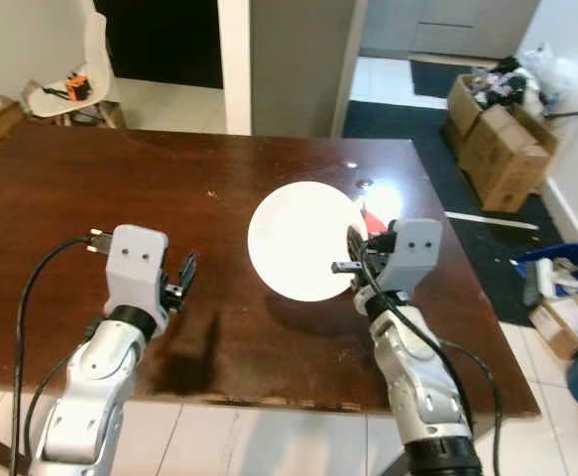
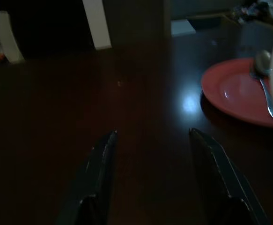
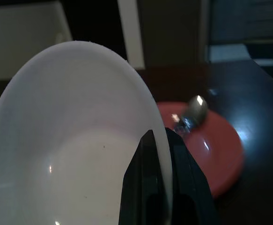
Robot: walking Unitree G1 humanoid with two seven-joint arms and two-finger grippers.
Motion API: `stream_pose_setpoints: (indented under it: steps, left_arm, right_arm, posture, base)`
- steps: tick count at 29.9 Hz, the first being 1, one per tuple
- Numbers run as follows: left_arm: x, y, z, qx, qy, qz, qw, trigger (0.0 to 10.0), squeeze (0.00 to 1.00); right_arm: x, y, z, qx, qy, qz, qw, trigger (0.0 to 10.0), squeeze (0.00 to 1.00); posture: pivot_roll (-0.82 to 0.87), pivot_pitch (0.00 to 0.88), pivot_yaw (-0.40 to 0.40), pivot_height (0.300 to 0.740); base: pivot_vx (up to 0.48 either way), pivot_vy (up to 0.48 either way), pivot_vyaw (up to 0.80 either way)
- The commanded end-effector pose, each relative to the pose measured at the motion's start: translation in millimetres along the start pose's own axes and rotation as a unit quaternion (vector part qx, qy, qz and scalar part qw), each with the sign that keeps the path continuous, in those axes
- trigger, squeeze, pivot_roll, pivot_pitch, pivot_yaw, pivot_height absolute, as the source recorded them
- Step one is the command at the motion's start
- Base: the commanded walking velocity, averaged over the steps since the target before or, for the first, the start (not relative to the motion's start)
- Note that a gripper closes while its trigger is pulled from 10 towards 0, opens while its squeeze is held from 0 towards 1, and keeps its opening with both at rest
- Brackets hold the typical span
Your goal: Setting the table
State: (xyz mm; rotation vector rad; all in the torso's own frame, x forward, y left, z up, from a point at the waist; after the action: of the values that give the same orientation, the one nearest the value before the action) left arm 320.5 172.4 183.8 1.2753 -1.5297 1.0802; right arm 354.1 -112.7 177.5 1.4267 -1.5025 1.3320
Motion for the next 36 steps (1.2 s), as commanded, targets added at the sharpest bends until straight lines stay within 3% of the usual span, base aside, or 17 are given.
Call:
stream_pose_setpoints:
  steps: [1,11,19,36]
  left_arm:
    - [-3.0,1.2,-1.5,0.001,-0.005,-0.005,1.000,10.0,0.00]
    - [-3.2,0.5,-2.4,0.002,-0.007,-0.004,1.000,10.0,0.00]
    - [-3.5,0.3,-2.5,0.000,-0.009,-0.003,1.000,10.0,0.00]
    - [-4.7,1.1,-2.2,-0.001,-0.011,-0.004,1.000,10.0,0.00]
  right_arm:
    - [-0.8,-0.3,-3.0,0.003,-0.003,-0.001,1.000,10.0,0.00]
    - [-0.8,-0.8,-3.7,0.004,-0.021,0.001,1.000,10.0,0.00]
    - [0.8,-2.3,-7.5,0.009,-0.110,-0.003,0.994,10.0,0.00]
    - [-0.4,-1.8,-6.3,0.010,-0.128,-0.010,0.992,10.0,0.00]
  posture:
    - [0.05,0.051,0.040,0.740]
    - [0.06,0.044,0.042,0.740]
    - [0.06,0.034,0.044,0.740]
    - [0.06,0.032,0.046,0.740]
  base:
    - [-0.262,0.000,0.00]
    - [-0.255,0.000,0.00]
    - [-0.090,0.000,0.00]
    - [0.000,0.000,0.00]
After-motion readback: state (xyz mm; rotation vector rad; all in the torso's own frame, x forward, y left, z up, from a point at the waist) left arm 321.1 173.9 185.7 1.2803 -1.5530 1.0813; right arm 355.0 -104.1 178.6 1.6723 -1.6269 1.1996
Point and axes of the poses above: a point about 5 cm out from each wrist's last joint towards the gripper, its own y axis pointing back from the gripper into the wrist, its own x axis along the axis of the wrist's last joint, z = x × y, the point moved 3 cm from there along -y, pointing out of the wrist towards the gripper, and after that the axes turned 6 degrees about -y, right-handed, at the moved point
